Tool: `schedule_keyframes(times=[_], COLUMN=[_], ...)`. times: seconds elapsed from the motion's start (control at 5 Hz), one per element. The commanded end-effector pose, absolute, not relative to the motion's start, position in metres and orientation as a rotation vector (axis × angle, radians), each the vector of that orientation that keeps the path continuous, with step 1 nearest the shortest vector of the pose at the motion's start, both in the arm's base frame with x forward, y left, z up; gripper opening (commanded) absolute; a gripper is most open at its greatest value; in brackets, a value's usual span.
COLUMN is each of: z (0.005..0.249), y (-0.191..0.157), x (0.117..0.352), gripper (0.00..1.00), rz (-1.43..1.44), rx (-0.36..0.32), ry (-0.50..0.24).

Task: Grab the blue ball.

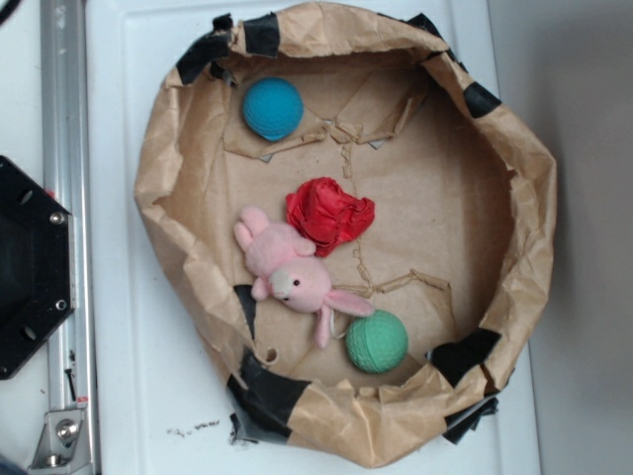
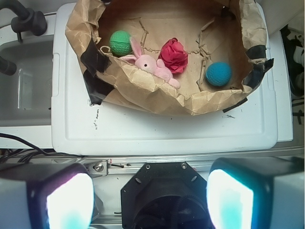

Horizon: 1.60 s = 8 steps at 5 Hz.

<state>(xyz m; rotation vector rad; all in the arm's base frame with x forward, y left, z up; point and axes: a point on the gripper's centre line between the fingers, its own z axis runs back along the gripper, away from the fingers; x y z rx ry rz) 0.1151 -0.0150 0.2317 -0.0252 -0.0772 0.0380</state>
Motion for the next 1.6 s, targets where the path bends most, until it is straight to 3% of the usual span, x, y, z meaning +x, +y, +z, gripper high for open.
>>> schedule_keyframes(times=[0.0, 0.2, 0.4, 0.6, 0.8, 1.0, 1.2, 1.4], z=[0.190, 0.169, 0.154, 0.141, 0.105, 0.097, 0.083, 0.074], y=[0.036, 0.057, 0.067, 0.060, 0.039, 0.039, 0.061, 0.085], x=[0.180, 0.205, 0.227, 0.243, 0.247, 0.239, 0.231, 0.231], gripper=[1.00, 1.00, 1.00, 1.00, 1.00, 1.00, 1.00, 1.00], rz=[-0.163, -0.223, -0.278, -0.388, -0.574, -0.656, -0.689, -0.695], rx=[0.010, -0.020, 0.004, 0.067, 0.151, 0.132, 0.009, -0.010], ry=[-0.133, -0.143, -0.081, -0.090, -0.085, -0.100, -0.056, -0.032])
